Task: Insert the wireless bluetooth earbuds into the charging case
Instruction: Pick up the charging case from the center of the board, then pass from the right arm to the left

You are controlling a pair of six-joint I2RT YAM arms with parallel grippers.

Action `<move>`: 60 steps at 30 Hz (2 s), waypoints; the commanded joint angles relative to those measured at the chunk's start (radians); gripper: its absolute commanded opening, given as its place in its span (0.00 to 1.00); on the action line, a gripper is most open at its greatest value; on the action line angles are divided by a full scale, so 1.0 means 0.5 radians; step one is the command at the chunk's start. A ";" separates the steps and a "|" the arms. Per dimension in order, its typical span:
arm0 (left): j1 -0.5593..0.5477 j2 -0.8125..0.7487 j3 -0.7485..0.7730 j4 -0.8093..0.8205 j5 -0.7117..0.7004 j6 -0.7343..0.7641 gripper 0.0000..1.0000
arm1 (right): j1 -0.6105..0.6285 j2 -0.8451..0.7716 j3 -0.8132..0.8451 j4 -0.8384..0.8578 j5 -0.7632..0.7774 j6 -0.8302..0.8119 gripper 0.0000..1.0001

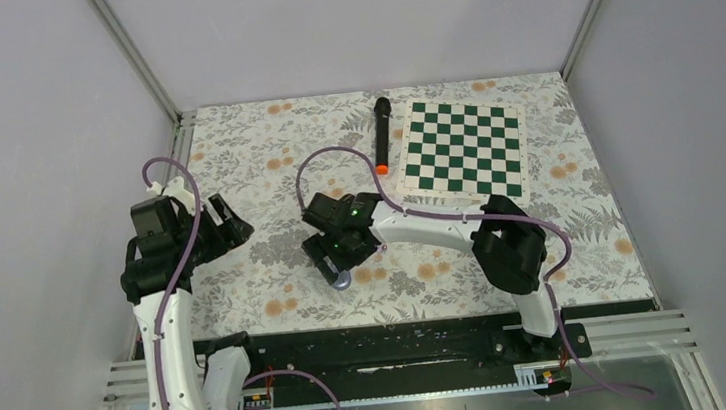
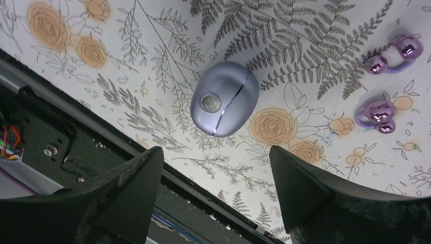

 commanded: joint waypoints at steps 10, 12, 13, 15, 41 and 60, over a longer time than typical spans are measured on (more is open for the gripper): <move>0.046 -0.006 0.008 -0.011 0.069 -0.026 0.73 | 0.070 0.290 0.235 -0.060 0.363 0.132 0.78; 0.060 0.010 0.013 -0.014 0.083 -0.030 0.73 | 0.074 0.320 0.241 -0.063 0.372 0.134 0.77; 0.069 0.018 0.016 -0.013 0.088 -0.036 0.73 | 0.075 0.333 0.245 -0.063 0.376 0.134 0.77; 0.085 0.029 0.020 -0.009 0.107 -0.051 0.73 | 0.082 0.353 0.244 -0.066 0.382 0.140 0.76; -0.795 0.305 0.116 1.108 0.949 0.151 0.72 | -0.119 -1.629 -0.928 0.880 0.367 -1.472 0.31; -1.596 0.702 0.648 1.349 0.690 0.582 0.69 | -0.216 -1.928 -1.312 2.025 0.275 -2.420 0.34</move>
